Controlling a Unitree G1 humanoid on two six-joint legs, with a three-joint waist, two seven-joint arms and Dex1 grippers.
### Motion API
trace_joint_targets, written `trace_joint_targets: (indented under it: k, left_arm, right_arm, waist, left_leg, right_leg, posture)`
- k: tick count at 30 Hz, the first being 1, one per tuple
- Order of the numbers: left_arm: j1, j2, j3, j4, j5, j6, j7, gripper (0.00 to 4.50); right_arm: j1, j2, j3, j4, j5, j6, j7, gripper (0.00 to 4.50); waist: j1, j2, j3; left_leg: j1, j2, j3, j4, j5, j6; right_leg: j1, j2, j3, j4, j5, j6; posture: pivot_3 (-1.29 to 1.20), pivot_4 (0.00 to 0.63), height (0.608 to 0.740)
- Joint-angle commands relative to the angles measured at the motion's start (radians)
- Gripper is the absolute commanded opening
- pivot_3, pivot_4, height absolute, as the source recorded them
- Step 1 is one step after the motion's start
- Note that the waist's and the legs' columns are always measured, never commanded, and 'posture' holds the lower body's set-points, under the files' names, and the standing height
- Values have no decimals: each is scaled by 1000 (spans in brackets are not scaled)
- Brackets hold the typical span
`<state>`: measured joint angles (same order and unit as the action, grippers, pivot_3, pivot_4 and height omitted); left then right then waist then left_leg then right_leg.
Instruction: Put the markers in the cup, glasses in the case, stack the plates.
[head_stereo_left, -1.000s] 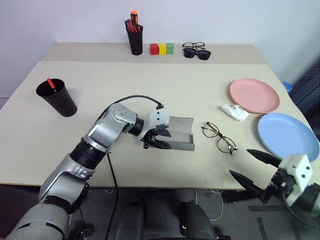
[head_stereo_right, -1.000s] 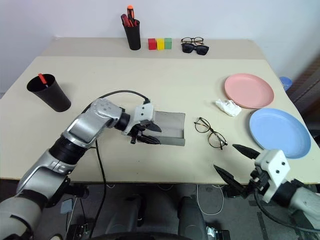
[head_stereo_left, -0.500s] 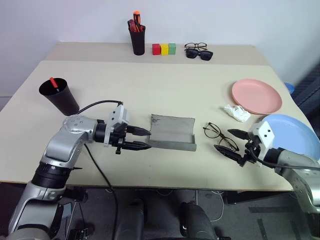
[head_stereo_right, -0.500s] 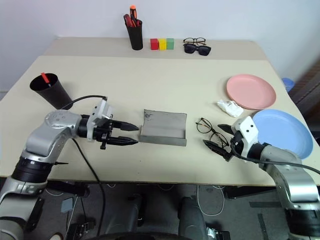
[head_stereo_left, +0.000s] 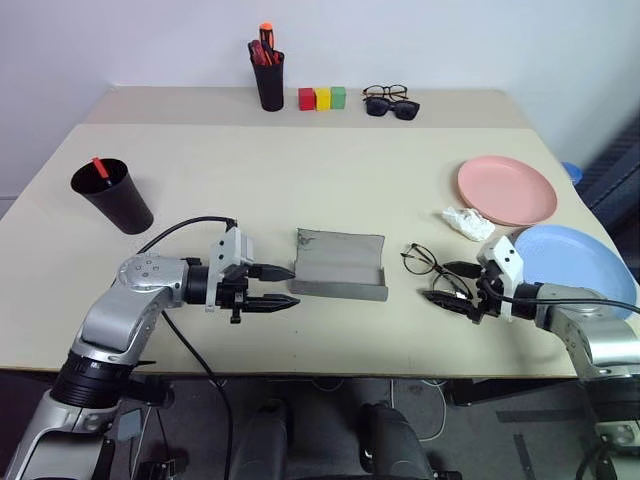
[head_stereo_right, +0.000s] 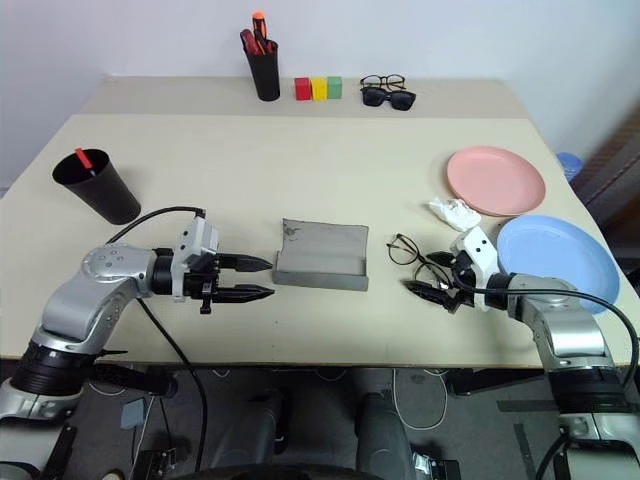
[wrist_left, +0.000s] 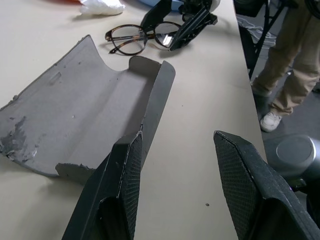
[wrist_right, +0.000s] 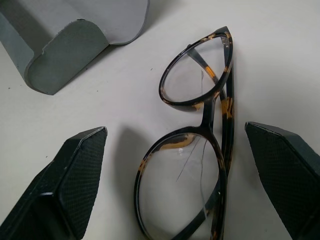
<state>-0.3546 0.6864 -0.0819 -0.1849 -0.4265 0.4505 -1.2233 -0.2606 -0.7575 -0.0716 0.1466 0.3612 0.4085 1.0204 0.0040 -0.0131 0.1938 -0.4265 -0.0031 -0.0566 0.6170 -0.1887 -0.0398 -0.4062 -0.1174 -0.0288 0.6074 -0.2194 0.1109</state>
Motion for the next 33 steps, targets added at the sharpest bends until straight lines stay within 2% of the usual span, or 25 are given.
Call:
trace_joint_targets:
  k: [1, 12, 14, 16, 20, 21, 33]
  left_arm:
    - [12, 10, 30, -49, -27, 6, 20, 2279]
    - [53, 14, 35, -82, -29, 12, 54, 2279]
    - [56, 14, 36, -87, -30, 15, 58, 2310]
    - [59, 16, 37, -92, -33, 19, 62, 2310]
    - [60, 17, 36, -92, -35, 20, 70, 2310]
    - [62, 18, 36, -94, -36, 21, 71, 2310]
    - [65, 20, 34, -96, -40, 26, 84, 2310]
  right_arm:
    - [-47, -14, 5, 13, -10, -20, 31, 4500]
    - [-97, -5, 29, 67, -38, -40, 72, 4500]
    - [-100, -3, 31, 73, -41, -43, 75, 3988]
    - [-103, -1, 32, 76, -44, -46, 77, 3201]
    - [-107, 3, 36, 81, -46, -50, 78, 3201]
    - [-107, 4, 36, 81, -46, -52, 78, 2782]
    - [-115, 2, 44, 78, -46, -50, 79, 2782]
  waist:
    - [0, 0, 0]
    - [1, 0, 0]
    - [1, 0, 0]
    - [1, 0, 0]
    - [-1, 0, 0]
    - [0, 0, 0]
    - [0, 0, 0]
  left_leg:
    - [0, 0, 0, 0, 0, 0]
    - [0, 0, 0, 0, 0, 0]
    - [0, 0, 0, 0, 0, 0]
    - [0, 0, 0, 0, 0, 0]
    - [0, 0, 0, 0, 0, 0]
    - [0, 0, 0, 0, 0, 0]
    - [0, 0, 0, 0, 0, 0]
  right_leg:
    - [0, 0, 0, 0, 0, 0]
    - [-1, 0, 0, 2, 0, 1]
    - [-1, 0, 0, 2, 0, 1]
    - [-1, 0, 0, 2, 0, 1]
    - [-1, 0, 0, 2, -1, 1]
    - [-1, 0, 0, 3, -1, 1]
    - [-2, 0, 0, 3, -1, 1]
  posture:
    - [0, 150, 740]
    - [0, 150, 740]
    - [0, 150, 740]
    - [0, 150, 740]
    - [0, 150, 740]
    - [0, 150, 740]
    - [0, 150, 740]
